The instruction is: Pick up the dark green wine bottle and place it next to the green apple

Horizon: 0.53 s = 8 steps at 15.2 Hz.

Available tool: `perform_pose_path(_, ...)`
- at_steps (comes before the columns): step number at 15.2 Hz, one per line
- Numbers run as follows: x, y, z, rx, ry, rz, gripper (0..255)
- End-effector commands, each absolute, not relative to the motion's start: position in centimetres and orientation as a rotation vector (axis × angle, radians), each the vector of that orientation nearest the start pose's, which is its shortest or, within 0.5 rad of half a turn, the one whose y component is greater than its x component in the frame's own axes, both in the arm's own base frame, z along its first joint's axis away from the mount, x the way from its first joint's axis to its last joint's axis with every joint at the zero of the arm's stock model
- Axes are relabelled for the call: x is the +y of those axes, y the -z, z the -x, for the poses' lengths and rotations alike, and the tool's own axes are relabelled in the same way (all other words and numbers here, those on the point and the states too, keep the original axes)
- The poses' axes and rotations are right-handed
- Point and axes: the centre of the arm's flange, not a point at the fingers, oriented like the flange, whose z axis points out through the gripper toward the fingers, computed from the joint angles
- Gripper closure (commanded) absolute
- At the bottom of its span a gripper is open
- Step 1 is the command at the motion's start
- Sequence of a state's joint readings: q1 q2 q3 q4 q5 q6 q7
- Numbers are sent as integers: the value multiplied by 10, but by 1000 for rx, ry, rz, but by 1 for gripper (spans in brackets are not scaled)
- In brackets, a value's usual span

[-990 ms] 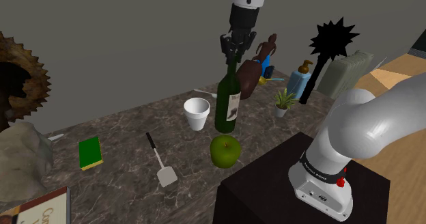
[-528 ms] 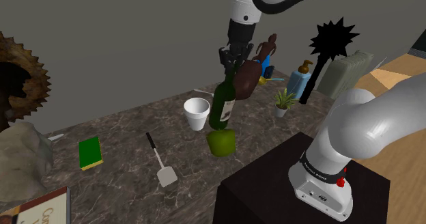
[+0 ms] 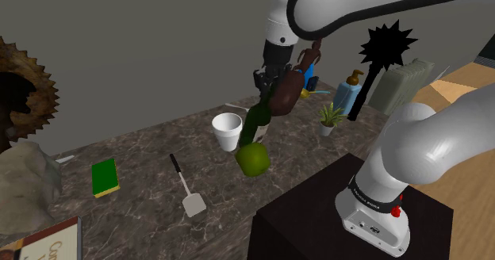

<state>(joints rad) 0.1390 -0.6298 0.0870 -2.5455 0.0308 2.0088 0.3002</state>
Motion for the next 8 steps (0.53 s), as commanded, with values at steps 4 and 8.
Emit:
perform_pose_path(4,86,-469,-357,157,149,3133,255)
perform_pose_path(8,86,-469,-357,157,149,3133,255)
